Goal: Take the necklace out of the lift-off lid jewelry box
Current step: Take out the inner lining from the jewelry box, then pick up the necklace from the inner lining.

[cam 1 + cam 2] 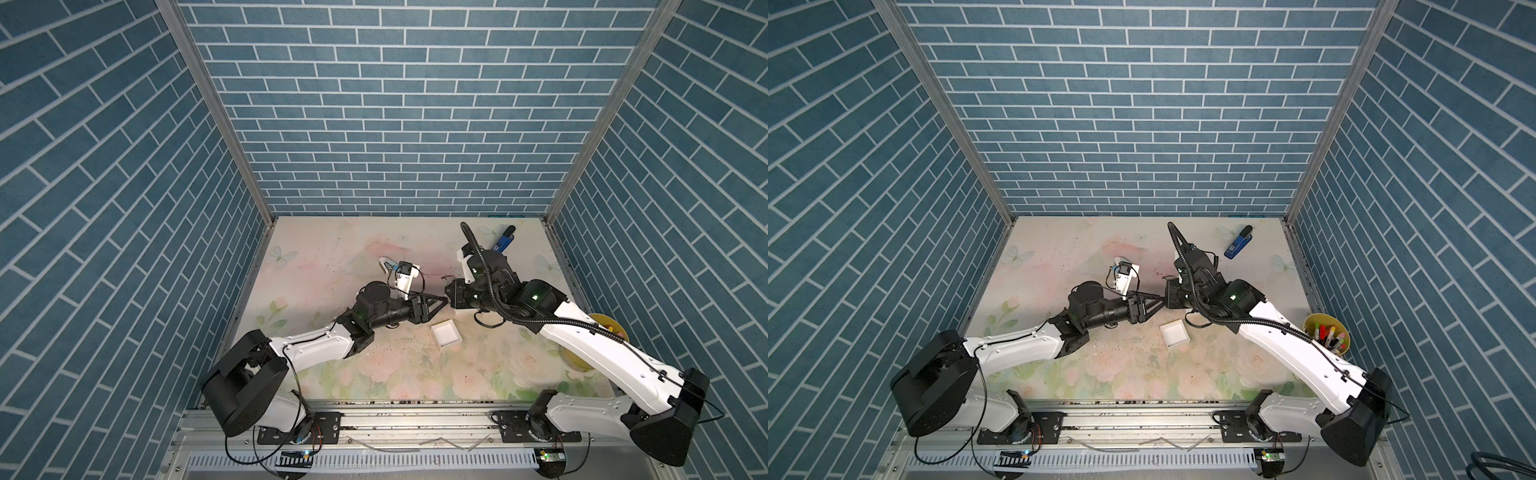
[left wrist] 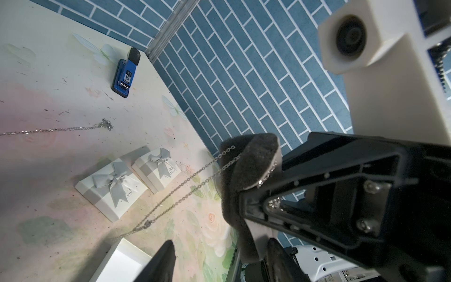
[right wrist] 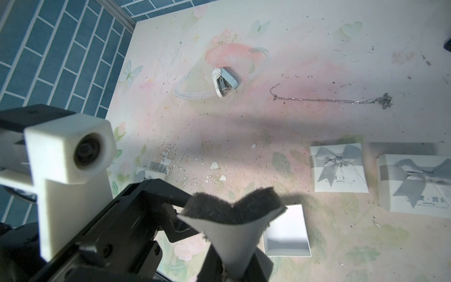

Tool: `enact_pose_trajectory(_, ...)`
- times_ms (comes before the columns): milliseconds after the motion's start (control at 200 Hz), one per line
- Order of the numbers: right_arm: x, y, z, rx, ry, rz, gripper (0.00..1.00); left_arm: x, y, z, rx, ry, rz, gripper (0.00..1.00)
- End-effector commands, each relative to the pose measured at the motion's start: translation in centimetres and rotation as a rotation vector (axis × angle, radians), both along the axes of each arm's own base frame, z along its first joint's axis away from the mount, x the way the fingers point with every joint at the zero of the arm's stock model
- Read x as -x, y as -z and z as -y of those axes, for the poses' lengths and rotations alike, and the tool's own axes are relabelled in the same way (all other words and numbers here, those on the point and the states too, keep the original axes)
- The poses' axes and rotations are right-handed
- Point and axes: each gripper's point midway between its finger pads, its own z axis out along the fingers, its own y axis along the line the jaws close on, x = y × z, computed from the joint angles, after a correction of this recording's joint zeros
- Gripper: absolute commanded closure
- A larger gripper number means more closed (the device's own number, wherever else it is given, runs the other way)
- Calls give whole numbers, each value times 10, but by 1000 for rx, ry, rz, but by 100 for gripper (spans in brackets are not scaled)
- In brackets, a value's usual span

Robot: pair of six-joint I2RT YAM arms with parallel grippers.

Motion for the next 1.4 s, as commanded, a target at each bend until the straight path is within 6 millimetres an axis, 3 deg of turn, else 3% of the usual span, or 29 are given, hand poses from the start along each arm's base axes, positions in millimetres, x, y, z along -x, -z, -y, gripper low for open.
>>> enact_pose_trajectory(0, -1, -5, -1, -35, 10, 1, 86, 0, -25, 4, 77, 31, 35, 40)
enact_pose_trajectory(195, -1, -1, -3, -31, 5, -10, 86, 1, -25, 9, 106, 62, 25, 51)
enact_pose_trajectory(450, -2, -3, -3, -34, 8, -6, 82, 2, -24, 9, 130, 78, 61, 100)
enact_pose_trajectory(1240, 7, -12, 2, -90, 16, -1, 44, 0, -11, -15, -117, -11, 299, 100)
enact_pose_trajectory(1395, 7, -13, 6, -90, 24, 10, 43, 2, -11, -18, -165, -21, 343, 100)
